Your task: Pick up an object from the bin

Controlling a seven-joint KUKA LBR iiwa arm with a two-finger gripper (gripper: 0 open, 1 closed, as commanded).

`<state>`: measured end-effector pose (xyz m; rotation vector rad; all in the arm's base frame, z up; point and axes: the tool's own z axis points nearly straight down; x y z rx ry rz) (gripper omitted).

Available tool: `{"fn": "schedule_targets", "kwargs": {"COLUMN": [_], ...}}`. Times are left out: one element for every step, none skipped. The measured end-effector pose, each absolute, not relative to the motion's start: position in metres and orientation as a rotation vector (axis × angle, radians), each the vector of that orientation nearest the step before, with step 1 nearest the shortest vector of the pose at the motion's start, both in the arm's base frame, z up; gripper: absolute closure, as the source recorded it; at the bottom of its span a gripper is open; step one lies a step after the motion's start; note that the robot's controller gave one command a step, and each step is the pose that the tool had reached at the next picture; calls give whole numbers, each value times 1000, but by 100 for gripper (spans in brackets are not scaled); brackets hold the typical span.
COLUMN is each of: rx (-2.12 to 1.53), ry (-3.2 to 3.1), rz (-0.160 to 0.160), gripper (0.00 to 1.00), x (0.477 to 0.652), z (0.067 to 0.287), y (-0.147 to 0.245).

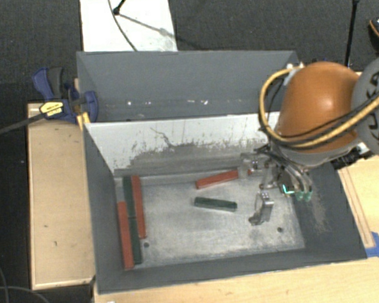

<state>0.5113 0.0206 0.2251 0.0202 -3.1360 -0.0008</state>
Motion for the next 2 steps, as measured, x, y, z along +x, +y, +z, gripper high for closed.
{"fn": "schedule_targets", "kwargs": {"rx": [-11,24], "ry": [-3138,-3149], "rz": [-3,-1], "gripper": [0,0], "x": [537,558], "z": [66,103], "y": [67,45]}}
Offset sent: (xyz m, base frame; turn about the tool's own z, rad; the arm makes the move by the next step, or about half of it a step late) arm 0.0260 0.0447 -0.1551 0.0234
